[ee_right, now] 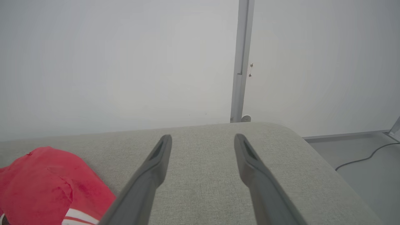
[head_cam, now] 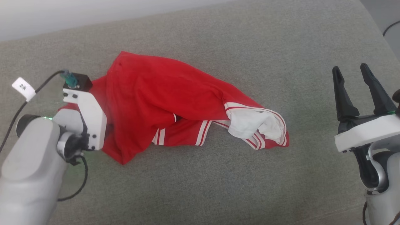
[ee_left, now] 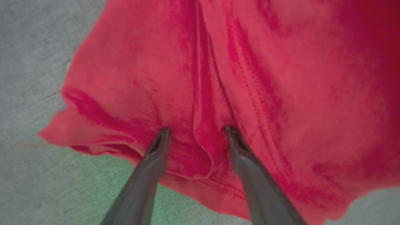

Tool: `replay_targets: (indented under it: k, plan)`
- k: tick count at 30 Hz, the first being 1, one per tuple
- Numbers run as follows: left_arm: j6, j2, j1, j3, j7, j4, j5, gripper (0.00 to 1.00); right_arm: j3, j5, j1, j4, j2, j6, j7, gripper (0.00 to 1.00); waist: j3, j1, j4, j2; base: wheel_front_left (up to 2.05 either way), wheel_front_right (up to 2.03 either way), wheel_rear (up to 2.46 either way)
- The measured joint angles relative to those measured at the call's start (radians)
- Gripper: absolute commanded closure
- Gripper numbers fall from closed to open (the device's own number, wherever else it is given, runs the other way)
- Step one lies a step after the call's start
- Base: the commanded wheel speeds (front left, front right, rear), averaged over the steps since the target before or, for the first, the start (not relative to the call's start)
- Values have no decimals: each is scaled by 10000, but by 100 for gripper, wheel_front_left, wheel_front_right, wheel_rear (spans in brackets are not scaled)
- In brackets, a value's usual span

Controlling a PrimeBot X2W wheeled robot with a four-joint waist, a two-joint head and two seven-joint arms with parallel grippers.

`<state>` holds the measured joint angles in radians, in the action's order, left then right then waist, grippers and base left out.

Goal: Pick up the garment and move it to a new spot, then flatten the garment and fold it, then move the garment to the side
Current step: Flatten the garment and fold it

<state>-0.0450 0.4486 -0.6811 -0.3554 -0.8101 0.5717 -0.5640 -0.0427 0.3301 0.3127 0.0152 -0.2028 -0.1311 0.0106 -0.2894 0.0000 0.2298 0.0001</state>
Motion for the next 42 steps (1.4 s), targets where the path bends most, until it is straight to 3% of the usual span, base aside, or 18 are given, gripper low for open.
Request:
replay_targets:
  k: [12,23,26,32,33,35,39,42]
  plan:
    - [-303,117,-1425,-213,-35,617,105,100,-173,125,97,12,-63,2,82,0,-103,0,-107,0,0,0,0]
    - [-654,98,-3874,-790,2086,121,1120,100,65,372,415,104,88,2,228,0,-536,0,273,-1,0,0,0]
    - [-708,46,-4374,-1041,2786,451,1404,100,205,441,525,232,146,2,336,0,-731,0,480,-1,0,0,0]
    - [-784,-324,-4741,-1580,3175,1657,1496,100,476,594,829,564,184,2,612,0,-1146,0,854,-1,0,0,0]
    - [-786,-385,-4764,-1728,3225,1843,1521,82,512,604,861,612,178,2,654,0,-1207,0,893,-1,0,0,0]
    - [-825,-516,-4801,-1971,3335,2169,1519,0,568,648,941,752,161,2,729,0,-1304,0,942,-1,0,0,0]
    - [-830,-752,-5031,-2226,3544,2575,1223,0,573,663,1035,940,81,2,836,0,-1298,0,827,0,0,0,0]
    - [-834,-851,-5053,-2773,3112,2608,422,0,447,660,1017,1049,-81,2,863,0,-1102,0,529,0,0,0,0]
